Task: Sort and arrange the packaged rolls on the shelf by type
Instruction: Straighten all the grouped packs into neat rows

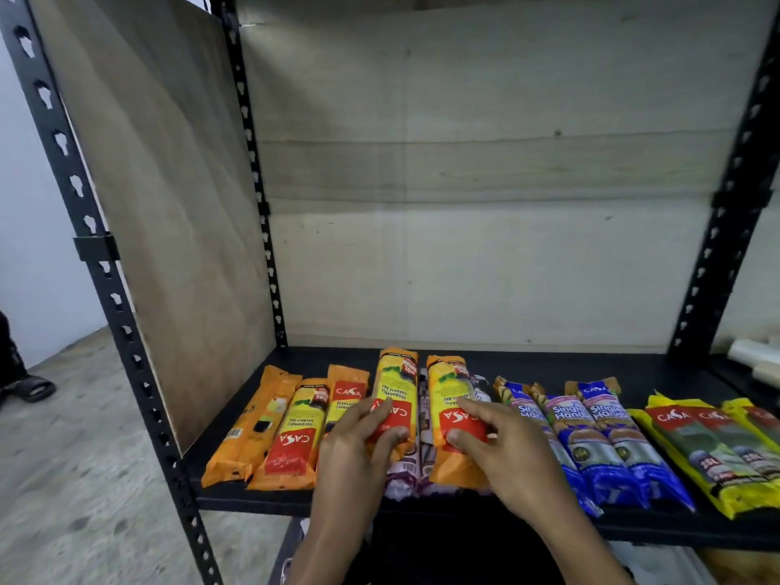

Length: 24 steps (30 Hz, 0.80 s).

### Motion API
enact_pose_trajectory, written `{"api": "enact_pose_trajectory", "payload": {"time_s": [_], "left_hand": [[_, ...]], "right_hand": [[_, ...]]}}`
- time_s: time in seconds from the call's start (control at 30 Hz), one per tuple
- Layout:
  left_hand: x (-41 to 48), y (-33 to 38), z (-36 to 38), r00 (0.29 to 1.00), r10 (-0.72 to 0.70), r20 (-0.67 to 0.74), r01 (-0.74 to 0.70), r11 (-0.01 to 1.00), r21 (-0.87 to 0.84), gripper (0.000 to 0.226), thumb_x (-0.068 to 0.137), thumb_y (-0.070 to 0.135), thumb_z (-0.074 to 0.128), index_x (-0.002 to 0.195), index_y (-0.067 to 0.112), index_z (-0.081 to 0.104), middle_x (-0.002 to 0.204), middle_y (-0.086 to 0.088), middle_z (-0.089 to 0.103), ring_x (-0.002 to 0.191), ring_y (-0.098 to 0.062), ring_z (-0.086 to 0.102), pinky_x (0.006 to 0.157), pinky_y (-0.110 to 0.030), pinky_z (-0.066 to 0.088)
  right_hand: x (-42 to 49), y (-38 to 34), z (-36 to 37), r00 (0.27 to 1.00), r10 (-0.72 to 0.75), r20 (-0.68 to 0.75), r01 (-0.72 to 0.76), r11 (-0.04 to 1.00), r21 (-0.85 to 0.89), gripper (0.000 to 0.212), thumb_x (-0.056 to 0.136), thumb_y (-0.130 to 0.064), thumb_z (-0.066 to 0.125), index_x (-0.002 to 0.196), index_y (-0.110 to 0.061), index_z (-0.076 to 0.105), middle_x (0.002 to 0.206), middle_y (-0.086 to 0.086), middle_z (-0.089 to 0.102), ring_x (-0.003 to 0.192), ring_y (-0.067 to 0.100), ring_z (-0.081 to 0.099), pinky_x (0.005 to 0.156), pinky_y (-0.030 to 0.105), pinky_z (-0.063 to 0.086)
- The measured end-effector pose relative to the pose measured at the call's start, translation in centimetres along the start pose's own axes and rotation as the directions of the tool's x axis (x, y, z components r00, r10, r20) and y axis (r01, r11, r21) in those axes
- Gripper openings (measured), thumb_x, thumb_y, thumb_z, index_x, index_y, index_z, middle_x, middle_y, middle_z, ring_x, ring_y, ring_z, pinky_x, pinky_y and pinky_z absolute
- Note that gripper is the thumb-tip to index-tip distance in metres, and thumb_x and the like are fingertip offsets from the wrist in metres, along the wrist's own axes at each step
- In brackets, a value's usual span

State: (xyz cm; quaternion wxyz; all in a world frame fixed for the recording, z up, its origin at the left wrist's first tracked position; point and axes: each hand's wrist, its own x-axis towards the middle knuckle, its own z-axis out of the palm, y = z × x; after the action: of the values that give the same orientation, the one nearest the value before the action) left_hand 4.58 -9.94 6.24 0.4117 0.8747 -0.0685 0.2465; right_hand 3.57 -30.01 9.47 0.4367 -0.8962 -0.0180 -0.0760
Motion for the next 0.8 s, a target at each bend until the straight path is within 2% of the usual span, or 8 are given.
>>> {"api": "enact_pose_trajectory", "payload": {"time_s": [0.13,0.23,0.33,0.43,0.53,0.67,0.73,0.8], "left_hand": [[-0.8,0.9,2.4,0.999,0.017,0.047,-0.017,1.0,-0.001,0.044,0.091,0.037,0.064,0.134,0.031,0.058,0.142,0.016,0.047,0.113,0.011,0.042,0.079,0.004,0.037],[-1.1,1.2,3.3,0.998,0.023,0.066,-0.024,0.999,0.027,0.044,0.091,0.038,0.063,0.135,0.033,0.058,0.143,0.013,0.049,0.113,0.012,0.036,0.08,0.003,0.034],[-1.2,1.0,3.5,0.995,0.028,0.1,-0.03,0.999,0.021,0.045,0.091,0.037,0.065,0.135,0.032,0.057,0.141,0.012,0.048,0.104,0.013,0.041,0.072,0.008,0.036],[-1.0,0.6,3.5,0.988,0.061,0.141,-0.067,0.997,0.036,0.045,0.091,0.039,0.065,0.136,0.033,0.057,0.143,0.009,0.047,0.115,0.006,0.038,0.069,0.007,0.037],[-0.8,0.2,3.3,0.979,0.087,0.187,-0.095,0.995,0.036,0.046,0.091,0.042,0.063,0.136,0.032,0.058,0.144,0.009,0.045,0.104,0.016,0.04,0.07,0.009,0.034],[-0.8,-0.5,2.8,0.973,0.103,0.206,-0.113,0.993,0.035,0.048,0.091,0.058,0.054,0.137,0.044,0.053,0.147,0.012,0.043,0.124,0.004,0.038,0.074,0.005,0.038],[-0.8,-0.9,2.0,0.977,0.105,0.184,-0.11,0.994,0.017,0.048,0.093,0.062,0.049,0.138,0.047,0.05,0.147,0.014,0.044,0.128,0.003,0.039,0.078,0.003,0.038],[-0.8,-1.7,0.8,0.984,0.111,0.138,-0.117,0.993,0.036,0.048,0.095,0.062,0.046,0.14,0.046,0.049,0.144,0.018,0.046,0.13,0.004,0.04,0.083,0.004,0.036]], "right_hand": [[-0.5,1.5,-1.3,0.999,0.035,-0.028,-0.035,0.999,0.0,0.056,0.089,-0.04,0.07,0.141,-0.035,0.051,0.147,-0.006,0.048,0.128,0.015,0.049,0.1,0.031,0.047],[-0.4,2.3,-1.2,0.999,0.031,-0.039,-0.031,0.999,-0.011,0.053,0.088,-0.043,0.069,0.139,-0.037,0.054,0.145,-0.007,0.049,0.126,0.013,0.05,0.102,0.035,0.049],[-0.2,2.7,-0.9,0.999,0.041,-0.02,-0.042,0.999,-0.016,0.053,0.088,-0.044,0.069,0.139,-0.037,0.054,0.146,-0.008,0.048,0.129,0.013,0.047,0.104,0.037,0.049],[-0.1,2.9,-0.8,0.998,0.062,0.008,-0.061,0.997,-0.045,0.056,0.087,-0.049,0.069,0.139,-0.039,0.052,0.146,-0.009,0.046,0.131,0.015,0.045,0.104,0.038,0.05],[-0.1,2.8,-0.6,0.998,0.058,0.022,-0.056,0.994,-0.092,0.054,0.087,-0.051,0.067,0.138,-0.041,0.05,0.147,-0.009,0.044,0.132,0.015,0.044,0.103,0.034,0.05],[-0.3,1.9,-0.4,1.0,-0.001,-0.018,-0.003,0.976,-0.218,0.047,0.093,-0.051,0.059,0.137,-0.037,0.051,0.153,-0.009,0.035,0.14,0.014,0.031,0.107,0.033,0.04],[-0.5,0.9,-0.2,0.996,-0.054,-0.07,0.033,0.96,-0.277,0.045,0.094,-0.053,0.055,0.135,-0.035,0.054,0.153,-0.01,0.031,0.143,0.014,0.024,0.109,0.039,0.039],[-0.5,-0.4,0.5,0.984,-0.138,-0.109,0.098,0.945,-0.312,0.043,0.094,-0.055,0.053,0.132,-0.036,0.057,0.151,-0.012,0.034,0.142,0.011,0.021,0.106,0.037,0.039]]}}
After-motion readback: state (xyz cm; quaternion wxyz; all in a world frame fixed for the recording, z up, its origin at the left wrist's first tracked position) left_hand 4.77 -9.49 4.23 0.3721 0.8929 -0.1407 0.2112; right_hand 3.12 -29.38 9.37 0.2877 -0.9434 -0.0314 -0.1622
